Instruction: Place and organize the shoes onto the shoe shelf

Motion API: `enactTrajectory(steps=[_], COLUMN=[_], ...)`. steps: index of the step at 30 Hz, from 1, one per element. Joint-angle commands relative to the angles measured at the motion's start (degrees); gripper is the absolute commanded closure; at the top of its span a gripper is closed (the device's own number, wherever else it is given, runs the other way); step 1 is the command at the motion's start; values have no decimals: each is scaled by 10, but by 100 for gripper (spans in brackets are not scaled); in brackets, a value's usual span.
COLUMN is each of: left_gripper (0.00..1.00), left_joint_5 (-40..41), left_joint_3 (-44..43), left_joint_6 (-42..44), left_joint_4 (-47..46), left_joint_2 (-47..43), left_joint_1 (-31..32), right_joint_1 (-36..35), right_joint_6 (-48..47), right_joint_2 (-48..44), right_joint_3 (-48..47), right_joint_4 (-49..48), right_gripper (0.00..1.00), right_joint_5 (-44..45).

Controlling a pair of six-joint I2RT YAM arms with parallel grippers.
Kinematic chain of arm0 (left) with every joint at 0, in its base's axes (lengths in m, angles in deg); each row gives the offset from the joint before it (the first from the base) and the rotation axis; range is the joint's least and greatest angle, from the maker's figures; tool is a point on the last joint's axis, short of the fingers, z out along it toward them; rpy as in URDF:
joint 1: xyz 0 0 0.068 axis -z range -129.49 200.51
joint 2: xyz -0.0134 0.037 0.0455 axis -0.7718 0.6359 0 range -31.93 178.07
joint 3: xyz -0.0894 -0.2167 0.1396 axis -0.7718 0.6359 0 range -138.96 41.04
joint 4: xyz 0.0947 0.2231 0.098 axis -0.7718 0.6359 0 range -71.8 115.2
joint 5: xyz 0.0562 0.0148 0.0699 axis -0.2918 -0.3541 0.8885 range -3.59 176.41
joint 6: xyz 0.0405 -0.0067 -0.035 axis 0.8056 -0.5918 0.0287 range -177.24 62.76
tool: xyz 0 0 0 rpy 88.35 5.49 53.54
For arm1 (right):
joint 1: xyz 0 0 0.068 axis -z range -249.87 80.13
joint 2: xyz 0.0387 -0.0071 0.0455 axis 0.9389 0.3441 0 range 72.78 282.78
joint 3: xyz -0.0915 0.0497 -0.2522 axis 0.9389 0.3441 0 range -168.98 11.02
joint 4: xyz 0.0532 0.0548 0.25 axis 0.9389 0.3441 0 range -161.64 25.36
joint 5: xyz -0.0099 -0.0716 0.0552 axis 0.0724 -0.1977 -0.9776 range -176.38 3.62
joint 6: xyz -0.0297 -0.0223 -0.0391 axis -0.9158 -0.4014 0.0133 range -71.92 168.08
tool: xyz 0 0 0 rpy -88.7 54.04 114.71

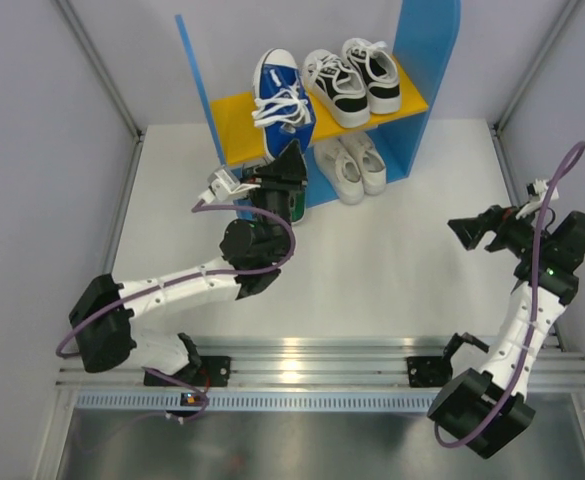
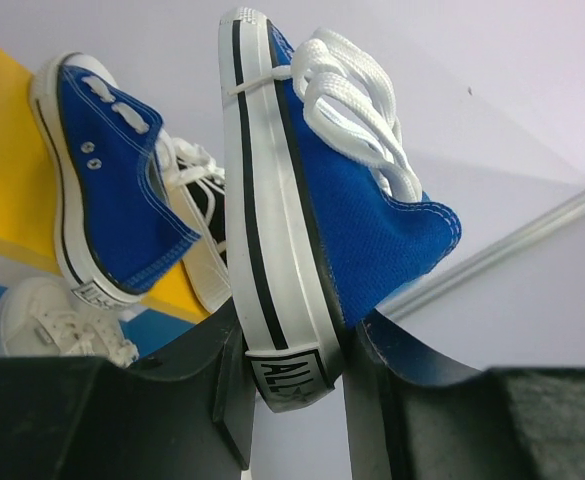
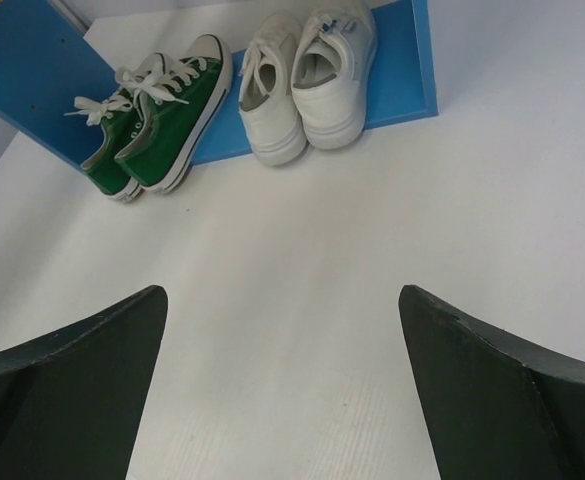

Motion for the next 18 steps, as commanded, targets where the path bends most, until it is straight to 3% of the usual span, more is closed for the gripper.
enactTrajectory(steps=[1,18], left_gripper=[100,100], left_joint_5=[22,101], left_joint_3=[-46,-66], left_joint_6=[-9,-155], left_joint_4=[-115,-115], left_joint_2=[6,98], left_joint_1=[-27,-111], right_joint_1=[14,40], right_joint_6=[-18,-17], right_joint_2=[-1,0], right_joint_3=[6,12], right_joint_4=[-24,-23], right_gripper=[1,1], right_joint_5=[-27,-48])
